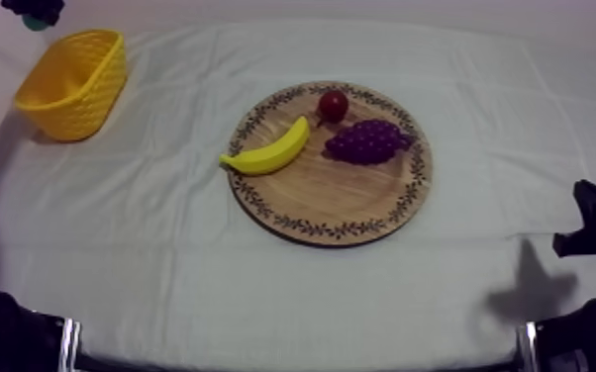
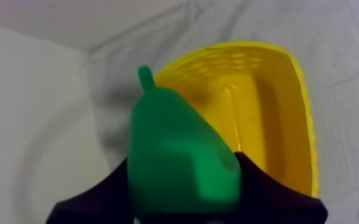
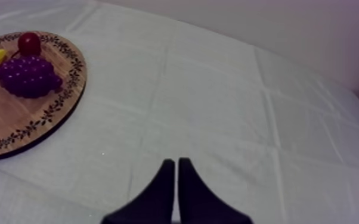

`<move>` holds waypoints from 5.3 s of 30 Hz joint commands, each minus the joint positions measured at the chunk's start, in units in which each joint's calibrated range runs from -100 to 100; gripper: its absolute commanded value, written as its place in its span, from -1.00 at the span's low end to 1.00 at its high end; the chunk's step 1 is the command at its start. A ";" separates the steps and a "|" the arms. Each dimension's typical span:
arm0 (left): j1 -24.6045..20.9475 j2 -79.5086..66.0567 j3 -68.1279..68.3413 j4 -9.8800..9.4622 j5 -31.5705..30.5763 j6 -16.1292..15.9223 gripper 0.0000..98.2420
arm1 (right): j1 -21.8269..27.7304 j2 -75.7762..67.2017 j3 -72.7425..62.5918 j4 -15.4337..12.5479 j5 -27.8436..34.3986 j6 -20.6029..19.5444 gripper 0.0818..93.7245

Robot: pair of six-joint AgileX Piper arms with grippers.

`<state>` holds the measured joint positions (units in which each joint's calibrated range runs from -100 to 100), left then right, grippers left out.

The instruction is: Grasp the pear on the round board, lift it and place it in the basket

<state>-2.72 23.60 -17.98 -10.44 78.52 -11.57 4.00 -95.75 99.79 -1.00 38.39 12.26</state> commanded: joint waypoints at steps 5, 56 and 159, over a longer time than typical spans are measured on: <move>0.07 6.30 -0.11 0.36 -1.24 0.09 -0.31 | -0.01 -0.01 -0.01 0.00 0.00 0.03 -0.99; 4.85 -83.75 68.47 7.64 -31.24 8.78 -0.64 | -0.01 -0.01 -0.01 0.00 0.00 0.03 -0.99; 6.01 -123.60 117.76 8.37 -46.02 22.54 -1.00 | -0.01 -0.01 -0.01 0.00 0.00 0.03 -0.99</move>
<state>3.29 -100.00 99.75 -2.11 32.48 10.95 4.00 -95.75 99.79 -1.00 38.39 12.28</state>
